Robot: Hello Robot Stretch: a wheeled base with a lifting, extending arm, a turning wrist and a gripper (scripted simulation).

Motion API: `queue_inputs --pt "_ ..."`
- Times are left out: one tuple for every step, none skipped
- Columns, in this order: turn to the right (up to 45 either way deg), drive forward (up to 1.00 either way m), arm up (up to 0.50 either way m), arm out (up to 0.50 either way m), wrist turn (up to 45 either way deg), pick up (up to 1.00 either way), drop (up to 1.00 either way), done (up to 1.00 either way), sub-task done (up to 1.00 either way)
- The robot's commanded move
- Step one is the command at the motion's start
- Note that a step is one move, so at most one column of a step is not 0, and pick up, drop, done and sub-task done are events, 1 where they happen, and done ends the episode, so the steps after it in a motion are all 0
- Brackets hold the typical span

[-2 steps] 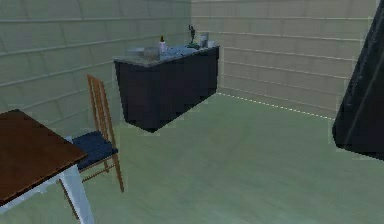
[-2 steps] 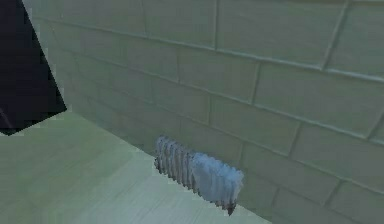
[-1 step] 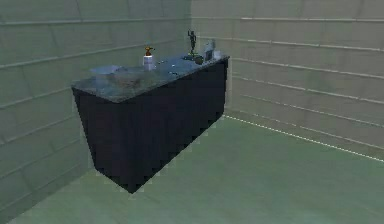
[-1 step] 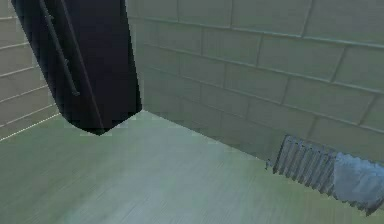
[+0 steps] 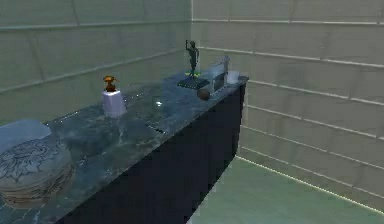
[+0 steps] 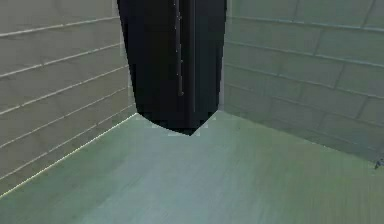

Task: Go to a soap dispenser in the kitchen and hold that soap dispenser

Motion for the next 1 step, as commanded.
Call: queue_inputs --pt "-45.0 0.00 0.00 0.00 0.0 0.00 0.00 0.00 0.00"
